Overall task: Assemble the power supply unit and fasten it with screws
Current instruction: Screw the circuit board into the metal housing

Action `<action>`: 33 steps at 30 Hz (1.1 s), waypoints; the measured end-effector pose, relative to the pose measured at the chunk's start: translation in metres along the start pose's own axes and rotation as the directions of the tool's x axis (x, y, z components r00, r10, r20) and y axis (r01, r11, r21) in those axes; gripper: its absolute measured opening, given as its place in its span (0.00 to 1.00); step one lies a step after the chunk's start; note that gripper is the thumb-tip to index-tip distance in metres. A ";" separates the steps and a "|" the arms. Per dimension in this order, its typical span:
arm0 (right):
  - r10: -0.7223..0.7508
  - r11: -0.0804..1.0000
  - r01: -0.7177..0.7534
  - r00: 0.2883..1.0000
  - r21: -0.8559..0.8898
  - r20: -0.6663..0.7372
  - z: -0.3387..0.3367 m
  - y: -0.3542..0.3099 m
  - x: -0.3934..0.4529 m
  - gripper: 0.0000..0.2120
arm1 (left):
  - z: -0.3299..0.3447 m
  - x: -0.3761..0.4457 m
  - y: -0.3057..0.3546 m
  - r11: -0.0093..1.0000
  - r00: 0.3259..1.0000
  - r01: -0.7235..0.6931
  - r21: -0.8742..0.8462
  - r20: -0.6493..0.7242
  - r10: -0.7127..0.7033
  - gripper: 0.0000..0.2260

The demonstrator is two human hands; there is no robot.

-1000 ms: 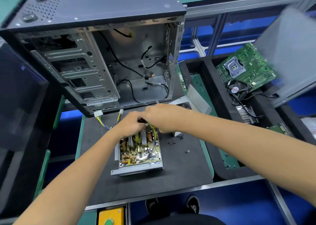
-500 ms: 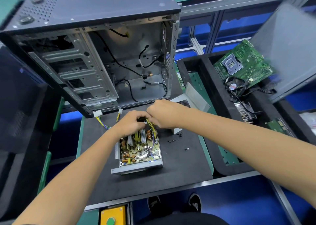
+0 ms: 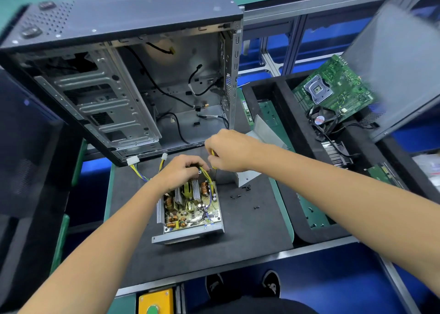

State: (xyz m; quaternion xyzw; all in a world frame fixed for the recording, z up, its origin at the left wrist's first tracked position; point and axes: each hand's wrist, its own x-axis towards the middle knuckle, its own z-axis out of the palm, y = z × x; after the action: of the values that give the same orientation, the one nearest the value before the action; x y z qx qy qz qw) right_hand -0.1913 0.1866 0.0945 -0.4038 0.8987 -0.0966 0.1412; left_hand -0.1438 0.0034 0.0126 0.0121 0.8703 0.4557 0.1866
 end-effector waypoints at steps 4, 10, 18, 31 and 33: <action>0.037 0.997 -0.033 0.998 0.073 -0.053 -0.005 0.009 -0.005 0.07 | 0.000 -0.001 -0.002 1.000 1.000 -0.023 -0.010 -0.021 0.022 0.13; 0.189 0.949 -0.120 0.957 0.293 -0.221 -0.021 0.025 -0.009 0.08 | 0.003 -0.008 0.005 0.995 0.976 -0.086 0.042 -0.195 0.092 0.06; 0.205 0.935 -0.144 0.965 0.324 -0.162 -0.007 0.023 -0.013 0.08 | 0.021 -0.010 0.015 0.913 0.957 -0.095 0.397 -0.217 0.194 0.10; 0.251 0.912 -0.156 0.944 0.380 -0.214 -0.002 0.024 -0.007 0.09 | 0.023 -0.017 0.011 0.845 0.906 -0.176 0.505 -0.252 0.339 0.12; 0.278 0.899 -0.157 0.926 0.408 -0.255 -0.009 0.024 -0.006 0.09 | 0.023 -0.016 0.014 0.861 0.913 -0.154 0.485 -0.264 0.312 0.12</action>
State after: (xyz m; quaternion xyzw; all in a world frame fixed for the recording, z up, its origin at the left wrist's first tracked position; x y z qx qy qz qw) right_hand -0.2074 0.2075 0.0973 -0.2444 0.9134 -0.3141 0.0856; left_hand -0.1228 0.0261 0.0168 0.0847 0.9629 0.2546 -0.0286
